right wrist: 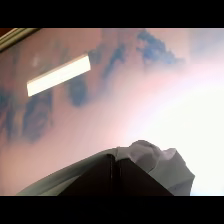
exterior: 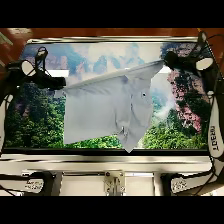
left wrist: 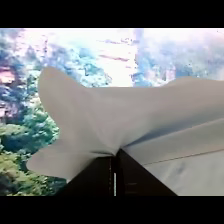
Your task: Fold the shirts.
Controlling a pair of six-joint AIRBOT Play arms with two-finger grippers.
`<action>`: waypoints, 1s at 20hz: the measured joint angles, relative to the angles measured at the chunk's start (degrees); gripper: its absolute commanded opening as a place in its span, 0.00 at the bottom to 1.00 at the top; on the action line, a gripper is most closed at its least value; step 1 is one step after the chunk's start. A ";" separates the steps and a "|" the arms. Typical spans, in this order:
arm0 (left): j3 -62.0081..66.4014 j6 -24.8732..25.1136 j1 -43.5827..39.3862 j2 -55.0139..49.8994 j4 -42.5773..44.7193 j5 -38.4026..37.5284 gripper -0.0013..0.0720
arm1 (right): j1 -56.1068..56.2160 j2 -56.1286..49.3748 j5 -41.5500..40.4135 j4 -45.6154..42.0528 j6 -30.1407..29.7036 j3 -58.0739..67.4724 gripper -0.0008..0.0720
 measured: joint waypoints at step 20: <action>-24.17 11.04 25.83 12.33 -16.33 -24.65 0.85 | -21.79 11.26 48.17 -16.68 -1.14 -8.13 0.82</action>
